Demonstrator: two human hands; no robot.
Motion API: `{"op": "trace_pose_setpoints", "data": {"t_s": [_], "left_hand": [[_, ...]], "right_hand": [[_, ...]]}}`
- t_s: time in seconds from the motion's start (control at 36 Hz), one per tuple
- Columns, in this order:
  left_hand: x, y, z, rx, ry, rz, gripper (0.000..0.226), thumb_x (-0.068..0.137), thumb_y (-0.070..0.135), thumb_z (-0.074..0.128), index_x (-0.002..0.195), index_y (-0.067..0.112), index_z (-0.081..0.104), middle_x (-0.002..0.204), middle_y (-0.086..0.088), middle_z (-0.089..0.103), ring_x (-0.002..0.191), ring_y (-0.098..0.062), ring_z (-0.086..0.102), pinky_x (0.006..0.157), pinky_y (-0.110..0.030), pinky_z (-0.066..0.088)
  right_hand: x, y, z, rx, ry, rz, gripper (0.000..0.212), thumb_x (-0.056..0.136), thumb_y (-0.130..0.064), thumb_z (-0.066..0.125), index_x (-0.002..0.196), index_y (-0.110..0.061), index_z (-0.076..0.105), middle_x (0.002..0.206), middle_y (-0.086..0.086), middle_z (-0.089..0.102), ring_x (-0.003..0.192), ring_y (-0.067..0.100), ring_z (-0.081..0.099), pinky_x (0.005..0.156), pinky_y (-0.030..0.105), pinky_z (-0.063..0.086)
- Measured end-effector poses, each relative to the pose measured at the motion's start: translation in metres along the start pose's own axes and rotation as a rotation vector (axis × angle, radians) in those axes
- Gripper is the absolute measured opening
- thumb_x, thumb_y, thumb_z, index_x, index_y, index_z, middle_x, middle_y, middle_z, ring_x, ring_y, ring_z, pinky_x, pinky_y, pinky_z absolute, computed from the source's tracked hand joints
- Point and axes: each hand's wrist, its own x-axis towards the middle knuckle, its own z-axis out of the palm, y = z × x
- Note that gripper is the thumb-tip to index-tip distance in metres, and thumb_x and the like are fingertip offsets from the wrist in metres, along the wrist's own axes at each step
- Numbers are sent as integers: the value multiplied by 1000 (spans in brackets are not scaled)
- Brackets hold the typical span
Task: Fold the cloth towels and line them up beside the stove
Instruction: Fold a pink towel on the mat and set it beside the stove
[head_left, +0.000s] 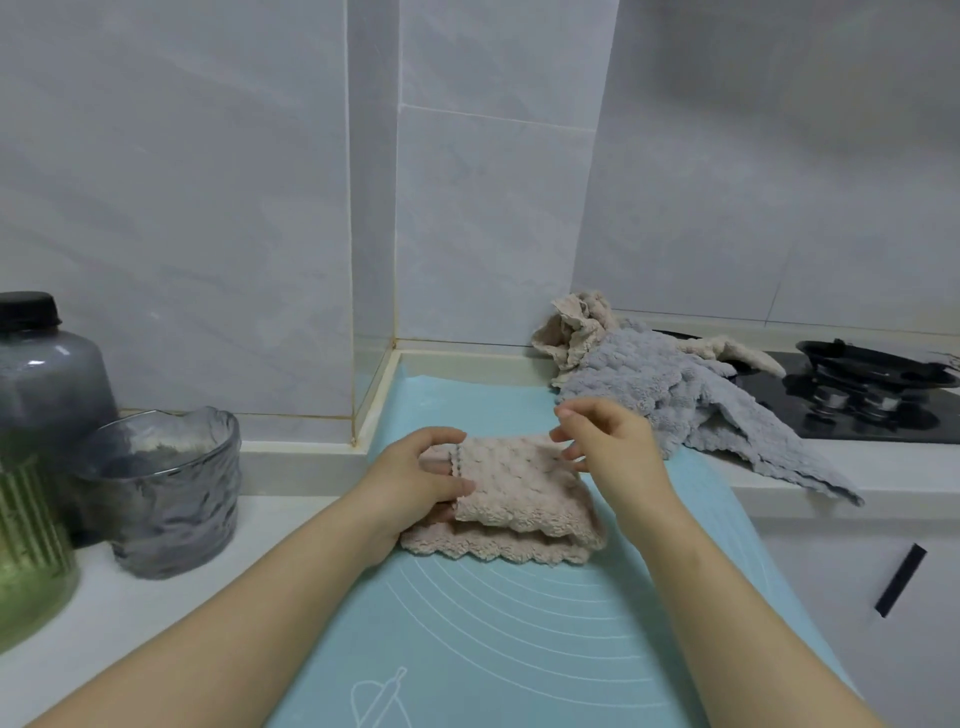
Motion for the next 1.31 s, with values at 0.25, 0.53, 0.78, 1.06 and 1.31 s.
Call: {"op": "trace_pose_setpoints", "data": {"t_s": [0.25,0.53,0.78,1.06,1.31], "left_hand": [[1,5,-17,266,114,172,40,80,-6,62,87,33,57,115,1,53,98,-15,54,61,-19,42],[-6,7,-13,860,245,296,34,87,13,52,119,24,50,122,4,48,104,-17,50,80,-27,38],[2,-16,8,1098,-61,257,49,101,30,28,147,17,19,156,4,14,145,-11,6,115,-26,10],[1,-16,7,1263,-100,184,47,102,30,19,147,19,18,157,5,13,145,-11,7,116,-32,9],[-2,-19,7,1217,-61,214,48,102,32,22,148,20,19,157,4,13,145,-11,8,118,-31,10]], "right_hand": [[-2,9,2,-287,-50,-47,20,88,-18,58,72,-29,60,72,-8,63,72,12,57,70,26,45],[-9,6,6,-712,-131,-196,19,88,-28,55,104,-24,65,105,-7,63,102,15,54,84,30,44],[-9,23,22,-999,-469,-101,49,100,-39,28,147,-26,23,157,-10,13,145,14,8,113,38,12],[-9,33,23,-1000,-525,8,50,101,-37,20,149,-23,18,158,-6,8,146,15,4,115,43,5],[-16,38,21,-852,-330,-75,46,98,-38,31,140,-20,37,151,-2,30,140,17,23,111,40,19]]}}
